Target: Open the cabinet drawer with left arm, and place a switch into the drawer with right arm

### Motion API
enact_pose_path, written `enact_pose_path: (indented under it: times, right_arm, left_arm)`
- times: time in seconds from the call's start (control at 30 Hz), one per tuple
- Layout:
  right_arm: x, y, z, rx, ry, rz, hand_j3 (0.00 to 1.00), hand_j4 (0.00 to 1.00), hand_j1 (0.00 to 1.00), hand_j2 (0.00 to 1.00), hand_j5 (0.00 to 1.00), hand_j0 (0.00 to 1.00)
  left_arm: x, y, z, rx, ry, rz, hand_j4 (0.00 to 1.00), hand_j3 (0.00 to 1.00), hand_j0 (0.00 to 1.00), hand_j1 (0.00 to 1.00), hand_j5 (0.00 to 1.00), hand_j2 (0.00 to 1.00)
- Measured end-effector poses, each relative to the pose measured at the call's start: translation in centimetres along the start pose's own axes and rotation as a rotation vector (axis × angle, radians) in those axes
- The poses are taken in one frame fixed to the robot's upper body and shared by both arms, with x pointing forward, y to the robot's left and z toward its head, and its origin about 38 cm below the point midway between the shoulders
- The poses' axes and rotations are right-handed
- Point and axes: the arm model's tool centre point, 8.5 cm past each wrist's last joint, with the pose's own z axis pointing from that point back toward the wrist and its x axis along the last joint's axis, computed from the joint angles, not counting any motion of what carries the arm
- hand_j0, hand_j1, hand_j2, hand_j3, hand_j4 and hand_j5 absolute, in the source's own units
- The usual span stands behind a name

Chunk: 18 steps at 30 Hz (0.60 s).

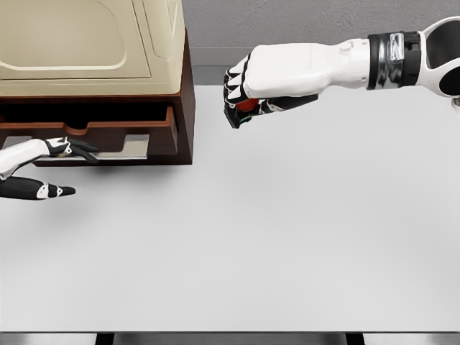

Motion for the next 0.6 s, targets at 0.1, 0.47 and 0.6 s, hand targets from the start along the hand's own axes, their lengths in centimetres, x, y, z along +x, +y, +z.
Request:
enact_pose_path:
  times: [0.1,0.47,0.6]
  right_arm:
    - [0.0,-0.3,0.0,-0.001,0.0,0.006,0.4,0.4,0.4,0.4,0.4,0.4]
    - [0.4,-1.9,-0.1,-0.019,-0.014,0.031,0.4,0.4,0.4,0.4,0.4,0.4]
    - [0.8,-2.4,-0.9,-0.029,-0.039,0.039,0.4,0.4,0.4,0.4,0.4,0.4]
  left_arm:
    - [0.0,0.0,0.0,-0.003,0.0,0.002,0.73,0.73,0.73,0.73,0.73,0.73]
    - [0.5,-0.4,0.6,-0.013,0.001,0.005,0.73,0.73,0.73,0.73,0.73,0.73]
    - [0.6,-0.4,0.8,-0.02,0.002,-0.001,0.73,0.73,0.73,0.73,0.73,0.73]
